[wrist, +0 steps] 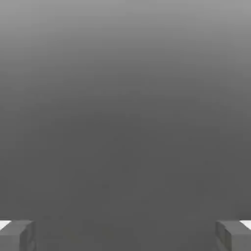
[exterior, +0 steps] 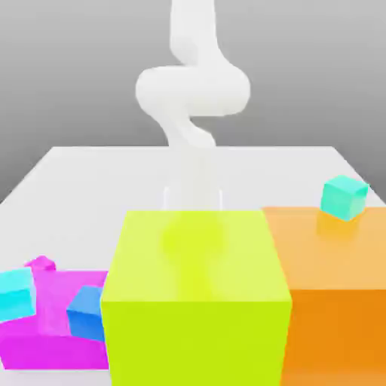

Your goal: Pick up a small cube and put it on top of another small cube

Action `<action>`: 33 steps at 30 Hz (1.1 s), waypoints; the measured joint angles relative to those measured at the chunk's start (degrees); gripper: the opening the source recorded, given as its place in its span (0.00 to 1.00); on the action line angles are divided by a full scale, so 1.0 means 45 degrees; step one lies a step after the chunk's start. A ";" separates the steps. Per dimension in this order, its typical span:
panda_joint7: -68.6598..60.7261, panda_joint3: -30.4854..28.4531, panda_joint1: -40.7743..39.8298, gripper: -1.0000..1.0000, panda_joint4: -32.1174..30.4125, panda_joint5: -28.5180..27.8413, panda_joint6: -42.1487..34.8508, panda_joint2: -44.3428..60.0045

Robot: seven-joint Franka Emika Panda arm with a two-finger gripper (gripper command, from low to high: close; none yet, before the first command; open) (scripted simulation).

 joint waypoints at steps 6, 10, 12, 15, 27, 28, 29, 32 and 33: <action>0.3418 -0.0196 -0.2193 0.50 -0.1119 0.0101 0.1419 0.2443; 0.5678 -0.0415 -0.3514 0.50 -0.1843 0.0095 0.2337 0.4019; 0.6816 -0.0570 -0.4130 0.50 -0.2204 0.0080 0.2793 0.4806; 0.8524 -0.0838 -0.5028 0.50 -0.2748 0.0054 0.3483 0.5986; 1.4238 -0.2279 -0.7898 0.50 -0.4731 0.0988 0.6314 1.0790; 1.4171 -0.2163 -0.7995 0.50 -0.4695 0.1249 0.6640 1.1241; 1.4025 -0.1971 -0.8145 0.50 -0.4629 0.1528 0.6989 1.1698; 1.3645 -0.1166 -0.8837 0.50 -0.4368 0.2091 0.8073 1.3069; 1.3551 -0.0940 -0.9038 0.00 -0.4294 0.2213 0.8369 1.3436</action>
